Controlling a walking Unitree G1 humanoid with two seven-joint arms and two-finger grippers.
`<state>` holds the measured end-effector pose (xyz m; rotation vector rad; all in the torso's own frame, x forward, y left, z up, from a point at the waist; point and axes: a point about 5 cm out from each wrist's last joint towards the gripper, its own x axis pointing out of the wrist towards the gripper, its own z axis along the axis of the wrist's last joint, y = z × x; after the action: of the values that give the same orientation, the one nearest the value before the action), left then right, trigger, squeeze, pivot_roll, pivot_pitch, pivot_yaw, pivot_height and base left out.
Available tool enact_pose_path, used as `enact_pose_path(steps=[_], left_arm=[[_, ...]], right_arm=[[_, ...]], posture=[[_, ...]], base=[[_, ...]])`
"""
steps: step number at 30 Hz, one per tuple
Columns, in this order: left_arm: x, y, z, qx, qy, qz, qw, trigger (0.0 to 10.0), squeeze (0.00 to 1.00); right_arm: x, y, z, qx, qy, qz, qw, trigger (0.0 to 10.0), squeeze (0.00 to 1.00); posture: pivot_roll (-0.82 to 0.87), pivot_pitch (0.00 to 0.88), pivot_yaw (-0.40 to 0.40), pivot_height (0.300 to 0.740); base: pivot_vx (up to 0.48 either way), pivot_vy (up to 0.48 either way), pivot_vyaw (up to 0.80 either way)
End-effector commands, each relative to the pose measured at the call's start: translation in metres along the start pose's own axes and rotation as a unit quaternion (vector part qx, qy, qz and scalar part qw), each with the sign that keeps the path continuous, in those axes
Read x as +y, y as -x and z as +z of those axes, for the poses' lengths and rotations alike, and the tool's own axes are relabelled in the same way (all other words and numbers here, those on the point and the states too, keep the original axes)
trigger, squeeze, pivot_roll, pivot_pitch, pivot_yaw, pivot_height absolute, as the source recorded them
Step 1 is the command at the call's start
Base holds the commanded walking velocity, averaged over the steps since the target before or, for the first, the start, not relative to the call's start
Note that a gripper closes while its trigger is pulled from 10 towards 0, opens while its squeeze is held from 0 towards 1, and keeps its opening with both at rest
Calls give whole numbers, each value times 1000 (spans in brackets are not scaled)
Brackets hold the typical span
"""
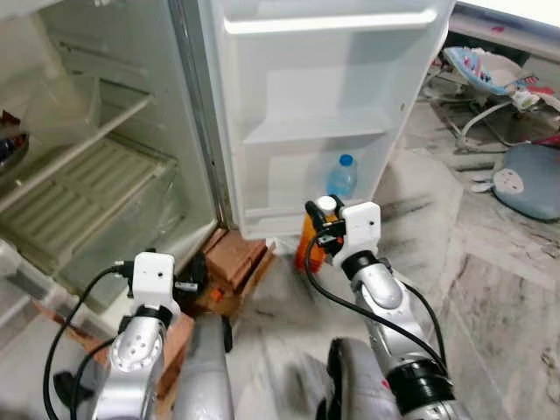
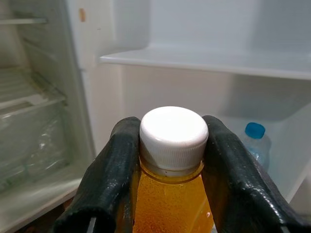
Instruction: Restocking fridge
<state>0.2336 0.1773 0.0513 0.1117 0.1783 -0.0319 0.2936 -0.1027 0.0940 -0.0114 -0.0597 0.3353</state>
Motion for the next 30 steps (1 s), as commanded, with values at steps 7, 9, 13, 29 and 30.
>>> enact_pose_path(steps=[7,9,13,29,30], left_arm=[[-1,-1,2,-8,-7,-4,1000,10000,0],[-1,-1,2,-8,-7,-5,1000,10000,0],[-2,-1,2,-8,-6,-6,1000,10000,0],[-1,-1,0,-1,-5,1,1000,10000,0],[-1,-1,0,-1,-6,1,1000,10000,0]], right_arm=[[0,-4,12,-28,11,2,1000,10000,0],[0,-5,12,-29,11,2,1000,10000,0],[1,-5,12,-29,13,2,1000,10000,0],[2,-5,10,-25,15,9,1000,10000,0],[2,-5,10,-25,14,9,1000,10000,0]], posture=[[125,81,-5,606],[125,81,-6,606],[125,80,-8,606],[128,80,-10,606],[128,80,-10,606]], base=[[383,0,0],[428,0,0],[425,0,0],[193,0,0],[0,0,0]])
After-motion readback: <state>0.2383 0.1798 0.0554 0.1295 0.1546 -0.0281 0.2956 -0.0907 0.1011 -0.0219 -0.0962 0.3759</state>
